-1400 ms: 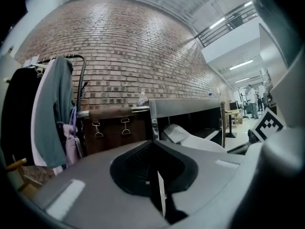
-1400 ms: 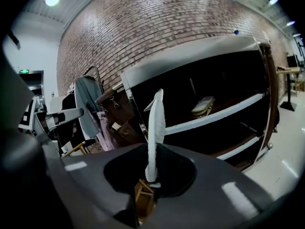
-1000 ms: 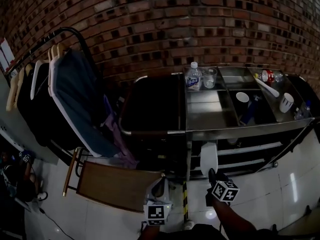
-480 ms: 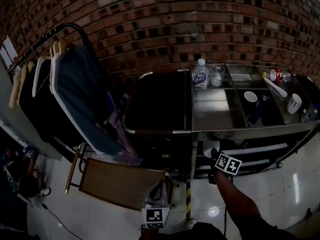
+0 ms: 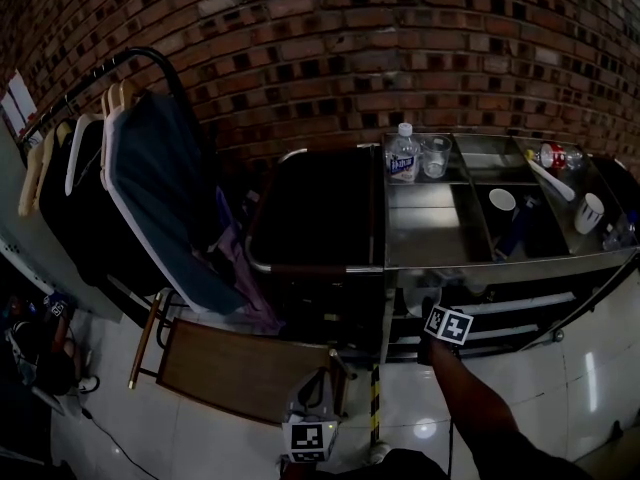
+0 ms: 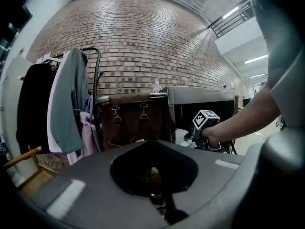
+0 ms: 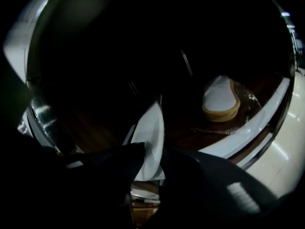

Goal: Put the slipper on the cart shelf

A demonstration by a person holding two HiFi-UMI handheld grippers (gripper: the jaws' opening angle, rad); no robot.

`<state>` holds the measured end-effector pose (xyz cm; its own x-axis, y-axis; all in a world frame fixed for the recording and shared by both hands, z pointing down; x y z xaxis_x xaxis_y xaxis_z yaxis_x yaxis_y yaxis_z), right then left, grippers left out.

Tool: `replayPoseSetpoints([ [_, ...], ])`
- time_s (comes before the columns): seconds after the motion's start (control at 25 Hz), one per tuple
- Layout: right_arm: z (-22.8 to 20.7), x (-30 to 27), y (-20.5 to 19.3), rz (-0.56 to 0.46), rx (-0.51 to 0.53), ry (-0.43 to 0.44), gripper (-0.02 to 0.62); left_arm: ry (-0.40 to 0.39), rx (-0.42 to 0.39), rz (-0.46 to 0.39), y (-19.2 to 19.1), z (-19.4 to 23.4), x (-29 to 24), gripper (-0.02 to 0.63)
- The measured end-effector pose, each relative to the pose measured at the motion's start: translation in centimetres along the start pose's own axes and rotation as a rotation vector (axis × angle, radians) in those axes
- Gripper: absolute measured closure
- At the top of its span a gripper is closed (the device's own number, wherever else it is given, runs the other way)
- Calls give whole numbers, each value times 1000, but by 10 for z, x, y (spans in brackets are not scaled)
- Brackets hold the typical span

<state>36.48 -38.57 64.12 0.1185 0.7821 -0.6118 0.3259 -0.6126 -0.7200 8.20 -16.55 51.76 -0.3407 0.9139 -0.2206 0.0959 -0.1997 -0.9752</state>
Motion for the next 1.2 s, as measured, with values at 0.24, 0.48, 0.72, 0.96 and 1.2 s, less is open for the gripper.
replayPoseSetpoints([
  [0.24,0,-5,4,-35,196,-154,423,-18,23,2,-1,-4,-3,591],
  [0.48,-5,-6,-7,20,292,-233,383,-29,28,0,2,-6,-2,591],
  [0.72,22,71,31,-369,372,-137,463,-46,35,-23,7,-8,-1,591],
  [0.96,50,166,23,-539,487,-35,592,-77,58,-76,25,-16,-3,591],
  [1.2,67,226,0,-534,493,38,594,-134,79,-111,39,-31,-7,591],
])
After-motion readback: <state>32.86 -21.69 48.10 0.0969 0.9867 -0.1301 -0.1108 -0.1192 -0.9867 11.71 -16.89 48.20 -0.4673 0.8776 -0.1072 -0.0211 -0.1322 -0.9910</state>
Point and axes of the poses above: the fingertips, and each gripper's own axes: x backward along the fingers, z to its left, y out of its top, the point moved 5 cm from there along x, backward along the fingers, and after that the axes turned 7 degrees about -y, right-handed, at the moved point
